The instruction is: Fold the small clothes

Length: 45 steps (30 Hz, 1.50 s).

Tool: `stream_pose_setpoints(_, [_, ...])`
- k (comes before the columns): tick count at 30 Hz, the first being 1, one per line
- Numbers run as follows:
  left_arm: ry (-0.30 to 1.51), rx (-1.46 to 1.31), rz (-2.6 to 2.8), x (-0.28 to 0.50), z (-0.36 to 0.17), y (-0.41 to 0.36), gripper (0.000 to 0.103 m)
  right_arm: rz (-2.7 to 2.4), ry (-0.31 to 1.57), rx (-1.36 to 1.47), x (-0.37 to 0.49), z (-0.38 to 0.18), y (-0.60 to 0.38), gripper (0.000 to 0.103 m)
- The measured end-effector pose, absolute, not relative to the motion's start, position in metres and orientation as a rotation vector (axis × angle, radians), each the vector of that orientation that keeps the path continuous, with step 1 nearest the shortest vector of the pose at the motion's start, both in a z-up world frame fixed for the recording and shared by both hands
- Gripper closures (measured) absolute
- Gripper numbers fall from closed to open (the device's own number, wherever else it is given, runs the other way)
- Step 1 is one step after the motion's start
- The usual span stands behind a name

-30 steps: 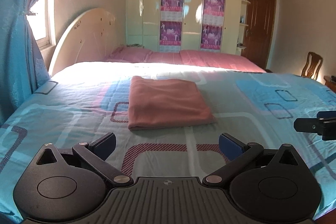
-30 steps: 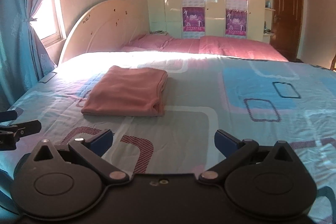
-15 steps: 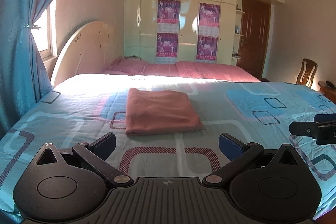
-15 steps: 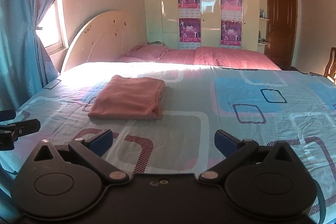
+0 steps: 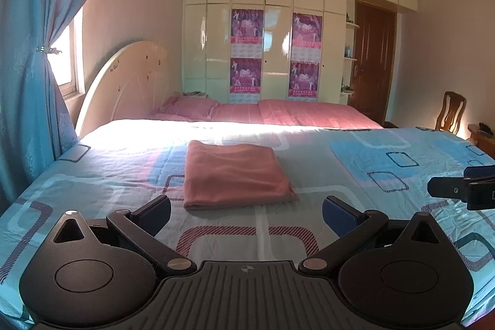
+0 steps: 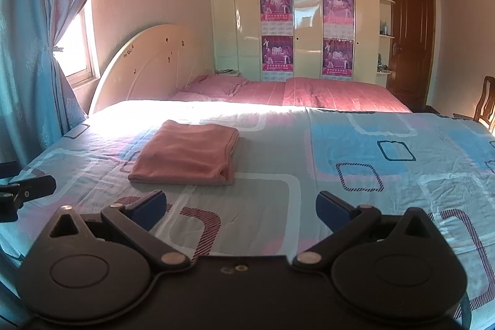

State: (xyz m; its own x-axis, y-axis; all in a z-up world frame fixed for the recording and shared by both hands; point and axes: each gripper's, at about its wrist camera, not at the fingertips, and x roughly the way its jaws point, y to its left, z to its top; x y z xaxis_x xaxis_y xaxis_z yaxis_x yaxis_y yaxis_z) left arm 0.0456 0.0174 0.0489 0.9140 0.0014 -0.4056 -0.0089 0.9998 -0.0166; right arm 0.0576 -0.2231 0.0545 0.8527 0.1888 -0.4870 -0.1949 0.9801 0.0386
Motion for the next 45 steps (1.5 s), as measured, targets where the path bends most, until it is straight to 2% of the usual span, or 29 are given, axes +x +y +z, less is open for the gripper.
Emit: stream_pose_setpoints(45, [0.411, -0.022, 0.03, 0.047, 0.05, 0.0212, 0.0, 0.24, 0.519, -0.012, 0.0664, 0.056, -0.2207, 0.001])
